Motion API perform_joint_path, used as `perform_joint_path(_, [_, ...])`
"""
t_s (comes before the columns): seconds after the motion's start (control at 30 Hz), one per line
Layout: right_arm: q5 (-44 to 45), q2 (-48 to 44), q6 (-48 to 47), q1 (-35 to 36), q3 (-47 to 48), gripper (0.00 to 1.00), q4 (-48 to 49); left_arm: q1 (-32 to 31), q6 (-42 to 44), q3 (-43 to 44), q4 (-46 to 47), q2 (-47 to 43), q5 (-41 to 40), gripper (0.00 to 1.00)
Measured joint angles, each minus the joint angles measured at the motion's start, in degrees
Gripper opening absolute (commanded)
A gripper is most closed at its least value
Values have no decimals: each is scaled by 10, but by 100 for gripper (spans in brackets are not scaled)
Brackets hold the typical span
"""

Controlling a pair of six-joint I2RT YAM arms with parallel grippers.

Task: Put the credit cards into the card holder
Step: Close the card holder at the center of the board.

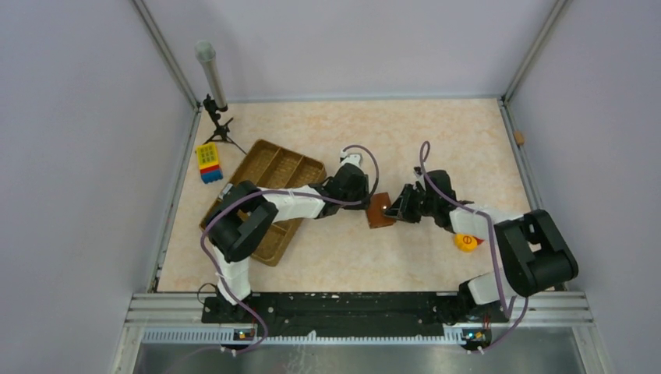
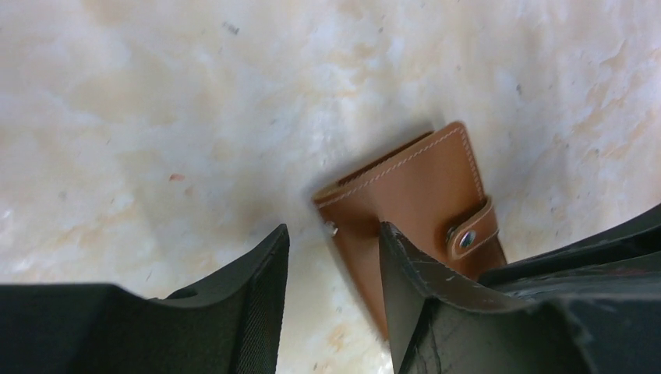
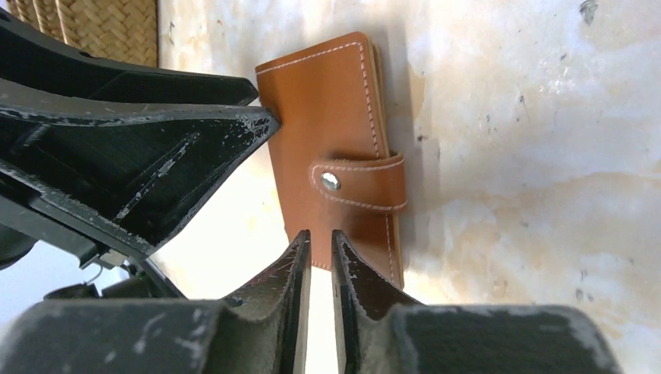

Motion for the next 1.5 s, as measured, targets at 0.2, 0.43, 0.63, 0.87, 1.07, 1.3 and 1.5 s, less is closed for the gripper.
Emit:
perform_joint_path(0.2, [16,-49,-55,7,52,29,-133,1,-2,-39,-15,-41,1,52])
perform_joint_path(0.43, [107,-38,-105,51,117,22,-222,1,-5,-41,-13,-43,18,52])
perform_joint_path(0.63, [218,27,-133,109,186,14,-267,3,-6,-46,-5,-43,21,52])
perform_joint_path(0.87, [290,55,-146,131,212,13,-299,9,-7,-50,-1,-43,26,51])
perform_joint_path(1.07, [308,55,-156,132,217,16,-303,10,-9,-51,0,-43,33,51])
perform_joint_path(1.3, [302,55,-163,132,217,20,-303,10,-12,-51,8,-39,37,50])
perform_joint_path(1.5, [300,70,-169,139,235,26,-303,11,-14,-50,19,-35,42,50])
